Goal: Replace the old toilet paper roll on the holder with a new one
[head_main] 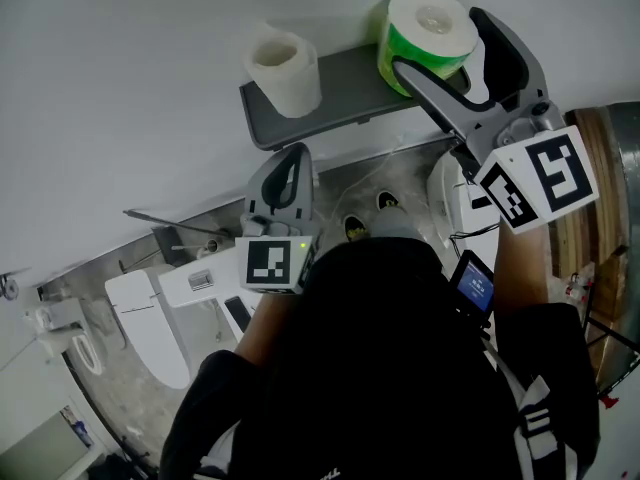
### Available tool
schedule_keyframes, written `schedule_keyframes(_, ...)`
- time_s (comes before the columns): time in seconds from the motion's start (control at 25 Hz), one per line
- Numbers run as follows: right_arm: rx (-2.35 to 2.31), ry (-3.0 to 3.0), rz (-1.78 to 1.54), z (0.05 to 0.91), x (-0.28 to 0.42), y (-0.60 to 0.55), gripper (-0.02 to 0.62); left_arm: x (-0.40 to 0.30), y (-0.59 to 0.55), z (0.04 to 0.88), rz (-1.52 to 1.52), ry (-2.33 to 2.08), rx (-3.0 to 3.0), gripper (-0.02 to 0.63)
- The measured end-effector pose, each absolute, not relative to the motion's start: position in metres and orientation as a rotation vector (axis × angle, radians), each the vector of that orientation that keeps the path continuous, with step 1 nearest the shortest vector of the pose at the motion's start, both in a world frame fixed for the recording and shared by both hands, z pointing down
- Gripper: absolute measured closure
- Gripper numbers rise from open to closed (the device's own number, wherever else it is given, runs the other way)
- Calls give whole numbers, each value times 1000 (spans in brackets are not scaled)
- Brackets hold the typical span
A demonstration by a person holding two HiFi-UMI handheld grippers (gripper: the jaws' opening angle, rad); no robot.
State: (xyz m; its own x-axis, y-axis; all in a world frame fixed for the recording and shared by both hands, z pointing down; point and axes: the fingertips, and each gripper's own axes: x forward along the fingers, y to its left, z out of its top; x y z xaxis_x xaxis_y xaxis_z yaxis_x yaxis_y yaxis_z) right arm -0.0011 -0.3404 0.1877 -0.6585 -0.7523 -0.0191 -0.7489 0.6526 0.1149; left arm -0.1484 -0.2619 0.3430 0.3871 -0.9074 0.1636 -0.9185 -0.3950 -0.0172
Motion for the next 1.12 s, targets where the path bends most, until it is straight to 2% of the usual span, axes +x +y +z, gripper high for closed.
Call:
schedule_keyframes(0.64, 1292, -2802, -27, 217, -1, -361, 166, -150, -263, 344, 192, -1678, 2566, 584)
schedule_keyframes(1.12, 1246, -2789, -157, 216, -7, -357, 167, -145, -267, 341, 171, -1661, 2583, 583)
